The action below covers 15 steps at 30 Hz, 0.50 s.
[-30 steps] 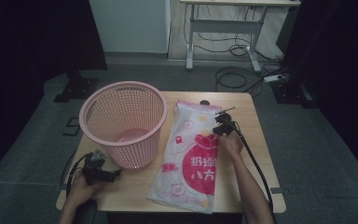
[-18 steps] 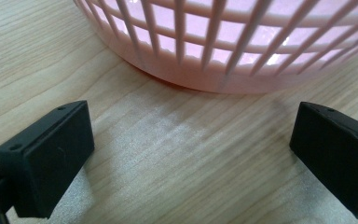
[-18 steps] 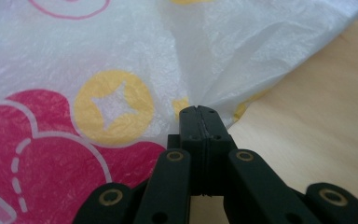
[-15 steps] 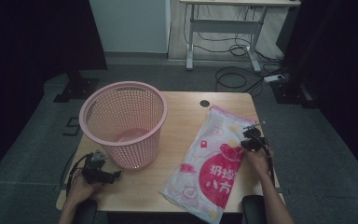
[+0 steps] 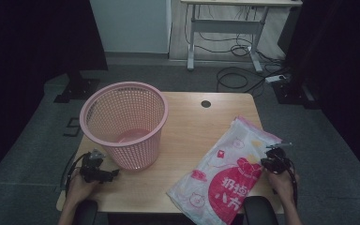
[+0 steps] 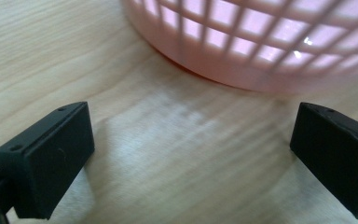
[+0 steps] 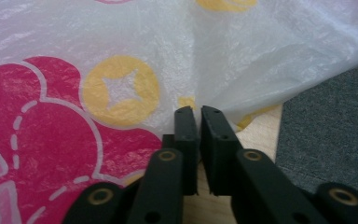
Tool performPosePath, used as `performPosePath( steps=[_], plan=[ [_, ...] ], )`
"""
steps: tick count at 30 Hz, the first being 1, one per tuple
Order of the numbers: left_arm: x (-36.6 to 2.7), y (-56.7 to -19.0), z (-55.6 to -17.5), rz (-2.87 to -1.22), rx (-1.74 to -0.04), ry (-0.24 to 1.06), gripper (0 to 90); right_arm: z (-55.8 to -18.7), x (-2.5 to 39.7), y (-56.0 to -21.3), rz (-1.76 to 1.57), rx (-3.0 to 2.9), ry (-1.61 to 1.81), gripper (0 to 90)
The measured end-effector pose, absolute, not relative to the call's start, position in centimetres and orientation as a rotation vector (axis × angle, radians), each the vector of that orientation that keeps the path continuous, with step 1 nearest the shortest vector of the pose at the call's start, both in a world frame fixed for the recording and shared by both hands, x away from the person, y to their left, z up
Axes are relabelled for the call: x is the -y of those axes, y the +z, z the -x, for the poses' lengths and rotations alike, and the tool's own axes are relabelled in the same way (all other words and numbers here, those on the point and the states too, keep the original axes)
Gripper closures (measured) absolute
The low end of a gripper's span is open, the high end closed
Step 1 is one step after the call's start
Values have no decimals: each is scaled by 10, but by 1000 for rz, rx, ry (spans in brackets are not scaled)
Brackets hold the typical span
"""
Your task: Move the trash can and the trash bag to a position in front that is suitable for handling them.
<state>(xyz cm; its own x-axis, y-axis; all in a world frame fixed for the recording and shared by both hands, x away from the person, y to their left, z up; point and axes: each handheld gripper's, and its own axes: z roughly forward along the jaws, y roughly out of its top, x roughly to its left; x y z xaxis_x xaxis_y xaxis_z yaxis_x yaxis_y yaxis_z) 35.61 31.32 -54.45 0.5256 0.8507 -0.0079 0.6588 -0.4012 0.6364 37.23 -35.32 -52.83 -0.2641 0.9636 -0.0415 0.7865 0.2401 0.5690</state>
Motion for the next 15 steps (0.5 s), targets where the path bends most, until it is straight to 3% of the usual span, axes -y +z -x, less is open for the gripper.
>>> performPosePath(
  steps=[1, 4, 5, 7, 10, 12, 15],
  plan=[
    [-316, -543, -360, -2177, -1239, 455, 0, -372, 354, -528, -1598, -2122, 633, 655],
    [-321, -539, -363, -2160, -1256, 480, 0, -374, 353, -527, -1571, -2095, 660, 430],
    [-324, -537, -364, -2152, -1266, 502, 0, -374, 353, -527, -1571, -2095, 660, 430],
    [-331, -530, -370, -2142, -1273, 542, 0, -377, 352, -524, -1556, -2081, 701, 303],
    [-335, -526, -376, -2125, -1288, 570, 0, -378, 351, -522, -1568, -2064, 724, 245],
    [-338, -522, -382, -2123, -1293, 599, 0, -379, 349, -518, -1577, -2052, 775, 145],
    [-344, -513, -395, -2100, -1305, 640, 0, -380, 346, -515, -1570, -2045, 787, 125]
  ],
)
